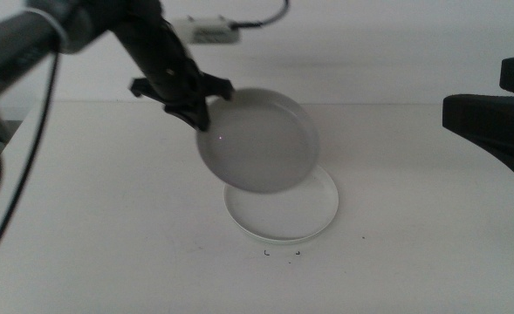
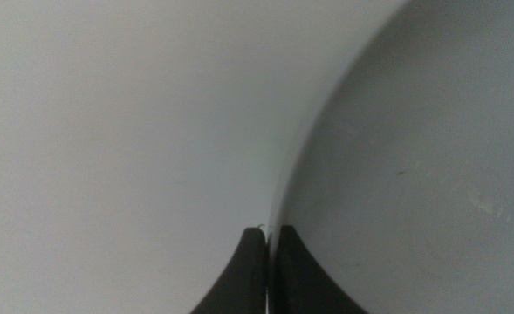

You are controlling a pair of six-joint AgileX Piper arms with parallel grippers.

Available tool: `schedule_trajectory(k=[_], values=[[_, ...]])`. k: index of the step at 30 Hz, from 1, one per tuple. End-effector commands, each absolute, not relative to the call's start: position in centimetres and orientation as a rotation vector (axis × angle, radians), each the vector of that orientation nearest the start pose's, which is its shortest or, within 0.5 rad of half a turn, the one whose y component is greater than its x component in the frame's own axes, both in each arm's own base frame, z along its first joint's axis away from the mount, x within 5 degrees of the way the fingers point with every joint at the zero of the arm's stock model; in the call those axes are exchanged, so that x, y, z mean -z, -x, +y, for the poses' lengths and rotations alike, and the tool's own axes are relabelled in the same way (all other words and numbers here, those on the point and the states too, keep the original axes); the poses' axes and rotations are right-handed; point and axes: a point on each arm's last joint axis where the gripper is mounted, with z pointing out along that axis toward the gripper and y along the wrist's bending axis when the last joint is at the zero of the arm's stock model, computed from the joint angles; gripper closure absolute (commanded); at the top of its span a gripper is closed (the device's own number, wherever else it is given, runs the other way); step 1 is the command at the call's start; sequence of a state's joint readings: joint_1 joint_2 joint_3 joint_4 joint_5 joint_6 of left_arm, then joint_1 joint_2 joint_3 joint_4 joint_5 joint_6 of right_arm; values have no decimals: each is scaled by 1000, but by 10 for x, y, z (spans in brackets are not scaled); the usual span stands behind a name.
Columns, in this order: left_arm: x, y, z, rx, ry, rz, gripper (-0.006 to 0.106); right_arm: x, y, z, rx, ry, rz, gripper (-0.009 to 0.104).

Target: Stack the three bowls on top of each other.

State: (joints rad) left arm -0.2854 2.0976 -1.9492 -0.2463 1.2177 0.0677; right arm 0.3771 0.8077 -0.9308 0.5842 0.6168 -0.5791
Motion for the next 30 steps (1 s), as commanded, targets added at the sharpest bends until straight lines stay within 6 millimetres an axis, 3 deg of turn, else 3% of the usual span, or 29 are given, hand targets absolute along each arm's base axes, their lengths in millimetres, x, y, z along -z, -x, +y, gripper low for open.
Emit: schedule_trajectory(k=[1, 10, 22, 30], values=[[-266, -427, -164, 405, -457, 2828, 102, -400, -133, 84, -502, 645, 1788, 2], [-233, -423, -196, 424, -539, 2894, 102, -400, -133, 84, -502, 645, 1788, 2], [-228, -427, -198, 426, -543, 2871, 102, -400, -133, 84, -502, 645, 1788, 2], [-213, -429, -197, 384, -560, 2919, 102, -400, -133, 84, -502, 645, 1788, 2]])
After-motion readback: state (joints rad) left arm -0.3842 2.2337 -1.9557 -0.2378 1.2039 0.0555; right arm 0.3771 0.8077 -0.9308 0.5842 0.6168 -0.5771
